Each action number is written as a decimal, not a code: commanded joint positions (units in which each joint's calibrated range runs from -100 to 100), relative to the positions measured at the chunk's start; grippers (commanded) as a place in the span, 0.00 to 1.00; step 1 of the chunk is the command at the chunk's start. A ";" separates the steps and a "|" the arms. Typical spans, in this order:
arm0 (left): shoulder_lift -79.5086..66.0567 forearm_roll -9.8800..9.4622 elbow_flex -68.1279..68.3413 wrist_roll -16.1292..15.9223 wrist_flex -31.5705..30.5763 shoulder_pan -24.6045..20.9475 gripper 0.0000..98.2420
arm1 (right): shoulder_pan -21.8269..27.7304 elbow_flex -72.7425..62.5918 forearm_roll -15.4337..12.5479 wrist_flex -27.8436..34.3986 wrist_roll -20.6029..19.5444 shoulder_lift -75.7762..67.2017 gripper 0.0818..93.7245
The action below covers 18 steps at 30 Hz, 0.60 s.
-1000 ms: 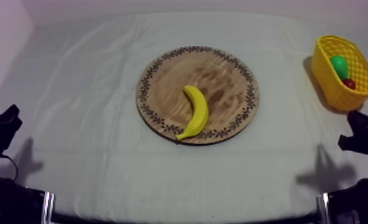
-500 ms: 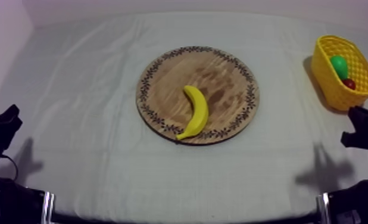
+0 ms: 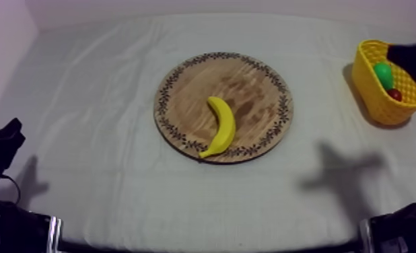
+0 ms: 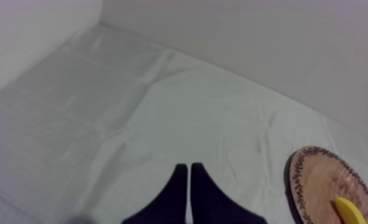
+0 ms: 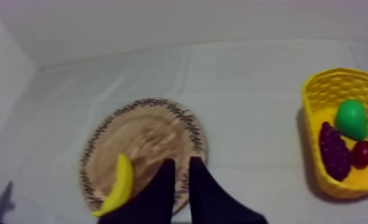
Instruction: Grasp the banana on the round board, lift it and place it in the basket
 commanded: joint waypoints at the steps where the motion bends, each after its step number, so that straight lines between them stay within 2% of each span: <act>1: 0.03 0.02 0.04 -0.01 0.01 -0.01 0.00 | -4.19 -9.67 1.17 1.51 -5.12 11.03 0.12; 7: 0.03 0.02 0.04 -0.01 0.01 -0.01 0.00 | -10.45 -17.83 2.43 3.56 -10.04 21.98 0.12; 13: 0.03 0.02 0.04 -0.01 0.01 -0.01 0.00 | -18.23 -20.64 7.25 4.18 -18.08 30.92 0.12; 18: 0.03 0.02 0.04 -0.01 0.01 -0.01 0.00 | -20.19 -20.17 8.88 1.50 -21.08 36.59 0.12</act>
